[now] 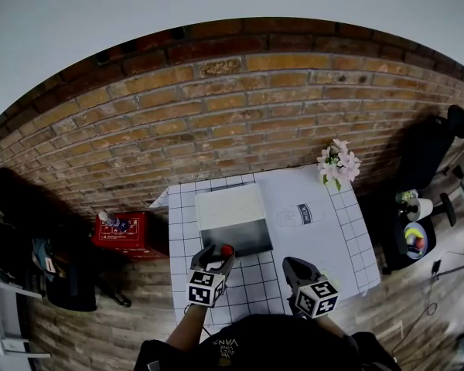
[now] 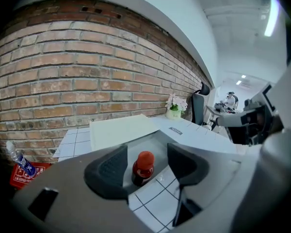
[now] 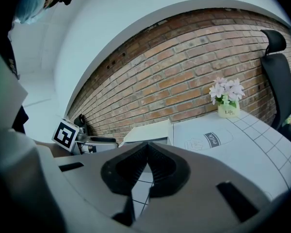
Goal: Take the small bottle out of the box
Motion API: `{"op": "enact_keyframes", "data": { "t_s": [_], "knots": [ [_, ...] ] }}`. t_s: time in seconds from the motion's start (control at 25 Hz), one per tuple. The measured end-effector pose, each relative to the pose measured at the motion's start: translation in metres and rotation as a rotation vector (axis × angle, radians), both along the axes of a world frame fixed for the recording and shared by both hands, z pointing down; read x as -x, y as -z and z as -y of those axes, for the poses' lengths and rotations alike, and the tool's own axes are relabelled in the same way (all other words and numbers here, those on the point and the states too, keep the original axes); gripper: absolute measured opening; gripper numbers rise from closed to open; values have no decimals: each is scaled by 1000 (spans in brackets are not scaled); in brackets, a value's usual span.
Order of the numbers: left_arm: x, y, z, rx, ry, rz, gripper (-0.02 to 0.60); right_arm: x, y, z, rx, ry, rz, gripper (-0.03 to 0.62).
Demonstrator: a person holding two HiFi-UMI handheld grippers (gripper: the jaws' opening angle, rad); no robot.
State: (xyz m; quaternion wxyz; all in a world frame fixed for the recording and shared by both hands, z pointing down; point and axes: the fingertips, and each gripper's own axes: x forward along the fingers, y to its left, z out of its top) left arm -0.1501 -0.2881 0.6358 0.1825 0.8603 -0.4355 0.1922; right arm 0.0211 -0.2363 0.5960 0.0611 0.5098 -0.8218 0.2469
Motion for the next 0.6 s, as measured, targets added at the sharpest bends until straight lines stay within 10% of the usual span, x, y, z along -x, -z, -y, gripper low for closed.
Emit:
{"op": "enact_keyframes", "data": {
  "t_s": [0.6],
  "knots": [
    [-14, -60, 28, 206, -48, 156, 278, -17, -11, 21, 41, -24, 5, -2]
  ]
}}
